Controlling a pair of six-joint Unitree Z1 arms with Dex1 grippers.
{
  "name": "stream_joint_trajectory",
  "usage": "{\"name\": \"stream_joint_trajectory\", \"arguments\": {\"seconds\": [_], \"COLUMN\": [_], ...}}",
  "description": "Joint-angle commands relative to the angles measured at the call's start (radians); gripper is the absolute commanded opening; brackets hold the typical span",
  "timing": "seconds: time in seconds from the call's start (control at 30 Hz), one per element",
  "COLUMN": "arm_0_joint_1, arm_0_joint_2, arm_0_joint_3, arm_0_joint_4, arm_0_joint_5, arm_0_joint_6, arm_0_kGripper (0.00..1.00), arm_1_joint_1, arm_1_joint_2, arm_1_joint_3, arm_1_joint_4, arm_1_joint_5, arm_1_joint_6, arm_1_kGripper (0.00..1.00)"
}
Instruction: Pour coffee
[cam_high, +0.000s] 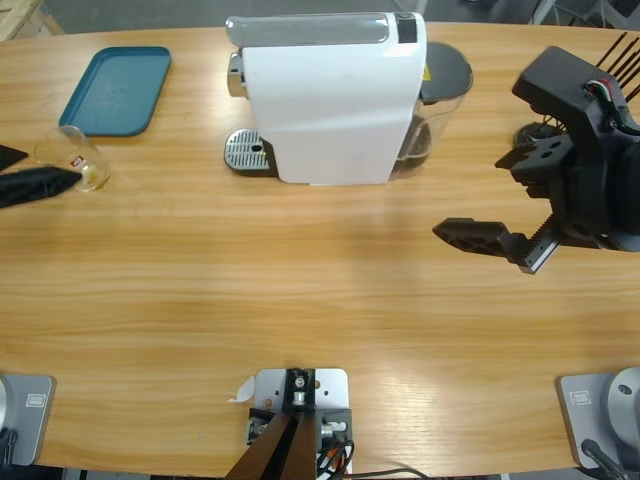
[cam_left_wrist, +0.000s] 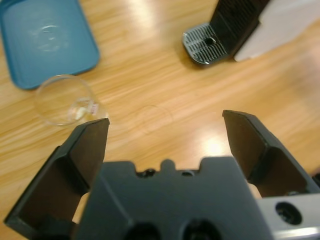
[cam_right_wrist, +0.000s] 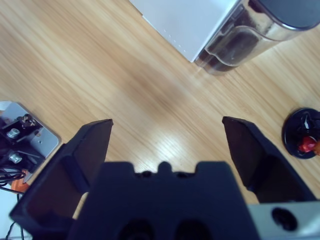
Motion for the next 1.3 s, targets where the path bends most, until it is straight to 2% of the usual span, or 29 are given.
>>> {"name": "stream_joint_trajectory", "arguments": {"seconds": [0.03,0.1,0.2,0.3,0.53,0.8,1.07,1.3], "arm_0_joint_1": [0.279,0.279,0.279,0.279,0.279,0.279,0.279,0.279], "arm_0_joint_2": [-0.086,-0.064,0.017,0.149,0.176,0.177,0.338,0.435], "arm_0_joint_3": [0.151,0.221,0.263,0.279,0.288,0.288,0.286,0.276], "arm_0_joint_4": [-0.183,-0.302,-0.371,-0.385,-0.418,-0.422,-0.484,-0.564], "arm_0_joint_5": [-0.017,-0.020,-0.020,-0.035,-0.028,0.050,0.069,0.211], "arm_0_joint_6": [-0.055,-0.044,-0.037,-0.033,0.047,0.040,0.039,0.036], "arm_0_kGripper": [0.975,0.968,0.931,0.931,0.929,0.931,0.937,0.968], "arm_1_joint_1": [-0.074,-0.080,-0.084,-0.087,-0.114,-0.164,-0.184,-0.190], "arm_1_joint_2": [-0.089,-0.083,-0.072,-0.056,-0.041,-0.024,-0.011,0.010], "arm_1_joint_3": [0.100,0.109,0.123,0.126,0.147,0.147,0.164,0.167], "arm_1_joint_4": [-0.073,-0.082,-0.105,-0.116,-0.141,-0.152,-0.173,-0.192], "arm_1_joint_5": [0.052,0.057,0.070,0.077,0.102,0.136,0.156,0.163], "arm_1_joint_6": [0.019,0.017,0.017,0.015,-0.005,-0.045,-0.064,-0.079], "arm_1_kGripper": [1.000,1.000,1.000,1.000,1.000,1.000,1.000,1.000]}}
